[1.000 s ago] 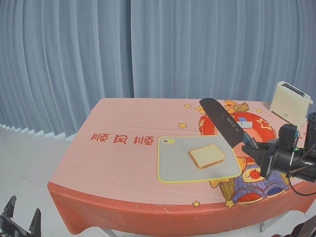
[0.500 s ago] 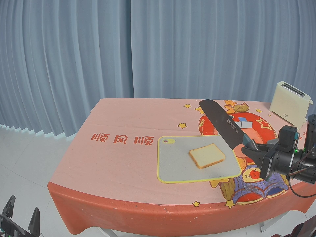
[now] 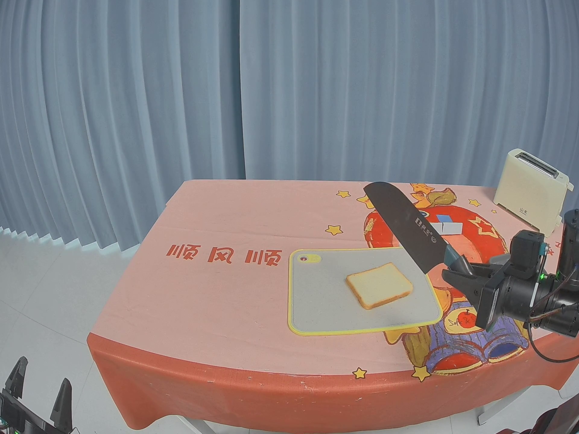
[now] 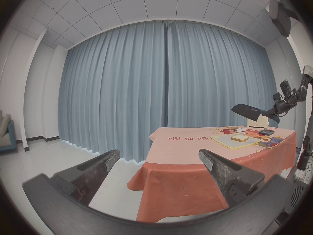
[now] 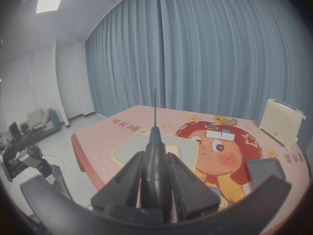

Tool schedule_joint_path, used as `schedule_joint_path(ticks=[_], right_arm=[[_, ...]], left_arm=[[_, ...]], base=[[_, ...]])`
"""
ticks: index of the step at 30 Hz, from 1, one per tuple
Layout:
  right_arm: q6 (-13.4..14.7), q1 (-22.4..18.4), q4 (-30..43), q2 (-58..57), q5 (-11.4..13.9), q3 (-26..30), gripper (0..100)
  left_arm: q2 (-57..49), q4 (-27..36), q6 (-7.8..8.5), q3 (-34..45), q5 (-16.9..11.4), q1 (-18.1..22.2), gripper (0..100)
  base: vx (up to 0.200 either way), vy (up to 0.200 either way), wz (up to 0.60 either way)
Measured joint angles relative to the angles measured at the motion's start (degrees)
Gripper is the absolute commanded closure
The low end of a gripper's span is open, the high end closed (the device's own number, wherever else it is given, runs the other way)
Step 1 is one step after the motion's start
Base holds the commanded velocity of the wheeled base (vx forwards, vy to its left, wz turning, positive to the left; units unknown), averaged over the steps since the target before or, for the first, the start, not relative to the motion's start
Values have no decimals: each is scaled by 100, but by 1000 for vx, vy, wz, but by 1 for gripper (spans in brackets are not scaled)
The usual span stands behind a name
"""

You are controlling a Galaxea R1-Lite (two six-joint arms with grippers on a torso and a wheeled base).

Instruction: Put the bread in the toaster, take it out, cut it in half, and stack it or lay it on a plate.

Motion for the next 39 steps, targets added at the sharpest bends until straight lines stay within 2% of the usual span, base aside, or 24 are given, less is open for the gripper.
schedule_joint_path(ticks=[21, 29, 32, 35, 39], right_arm=[[-16, 0, -11, -45, 0, 9, 100], [-16, 2, 5, -39, 0, 20, 100], [-18, 2, 5, -34, 0, 23, 100], [-18, 2, 9, -30, 0, 23, 100], [-22, 2, 7, -28, 0, 23, 100]], left_arm=[[0, -9, -112, 0, 73, 0, 0], [0, -74, -207, 0, 306, 0, 0], [0, -488, -249, 0, 413, 0, 0], [0, -1237, -218, 0, 495, -1, 0], [0, -1443, -122, 0, 451, -11, 0]], base=[[0, 0, 0], [0, 0, 0], [0, 0, 0], [0, 0, 0], [0, 0, 0]])
